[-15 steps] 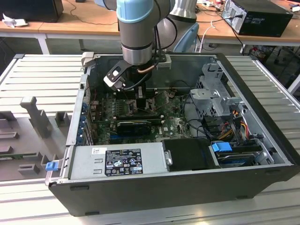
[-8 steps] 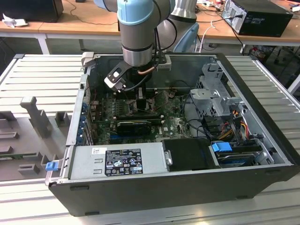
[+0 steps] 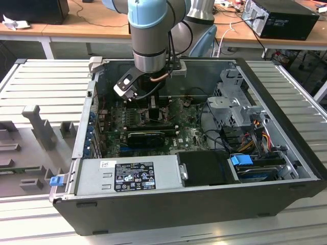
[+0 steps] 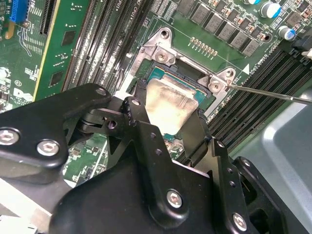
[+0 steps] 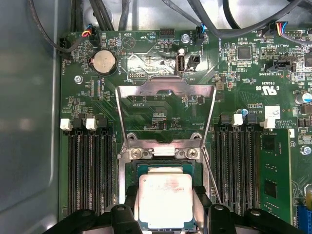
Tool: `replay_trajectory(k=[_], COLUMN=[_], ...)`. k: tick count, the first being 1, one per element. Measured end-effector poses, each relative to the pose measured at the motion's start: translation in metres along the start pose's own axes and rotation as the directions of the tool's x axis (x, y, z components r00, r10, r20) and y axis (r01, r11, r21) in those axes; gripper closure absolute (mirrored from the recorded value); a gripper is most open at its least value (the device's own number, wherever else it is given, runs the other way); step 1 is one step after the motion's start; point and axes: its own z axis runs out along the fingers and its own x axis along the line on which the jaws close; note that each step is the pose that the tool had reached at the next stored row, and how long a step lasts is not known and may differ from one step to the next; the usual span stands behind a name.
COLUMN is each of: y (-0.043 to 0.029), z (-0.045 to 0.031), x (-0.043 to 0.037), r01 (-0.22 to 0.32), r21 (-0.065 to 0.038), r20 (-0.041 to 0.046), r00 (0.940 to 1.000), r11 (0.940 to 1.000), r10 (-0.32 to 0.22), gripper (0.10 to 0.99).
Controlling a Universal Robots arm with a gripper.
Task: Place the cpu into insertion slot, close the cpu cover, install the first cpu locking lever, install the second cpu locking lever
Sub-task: 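Place the cpu into insertion slot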
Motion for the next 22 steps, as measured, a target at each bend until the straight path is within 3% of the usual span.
replay_trajectory(k=[1, 2, 8, 13, 15, 16, 17, 18, 19, 22], y=[0.0, 0.0, 0.0002, 0.0011, 0.0013, 0.0013, 0.0014, 0.0014, 0.0015, 0.0017], z=[0.0, 0.0, -0.0003, -0.0107, -0.0129, -0.0135, -0.0141, -0.0145, -0.0153, -0.0177], x=[0.0, 0.0, 0.0016, 0.0018, 0.0018, 0.0018, 0.0018, 0.0018, 0.0018, 0.0019], r01=[0.0, 0.0, 0.0, 0.0, 0.001, 0.001, 0.001, 0.001, 0.001, 0.001], r21=[0.0, 0.0, 0.0, 0.0, 0.0, 0.0, 0.0, 0.0, 0.0, 0.0], r20=[0.0, 0.0, 0.0002, 0.006, 0.0099, 0.0103, 0.0108, 0.0116, 0.0125, 0.0158], r00=[1.0, 1.0, 1.0, 1.0, 1.0, 0.9999, 0.9999, 0.9999, 0.9999, 0.9999], r11=[1.0, 1.0, 1.0, 1.0, 1.0, 1.0, 1.0, 1.0, 1.0, 1.0], r10=[0.0, 0.0, 0.0, 0.0, -0.001, -0.001, -0.001, -0.001, -0.001, -0.001], gripper=[0.545, 0.482, 0.482, 0.498, 0.627, 0.627, 0.686, 0.808, 0.808, 0.98])
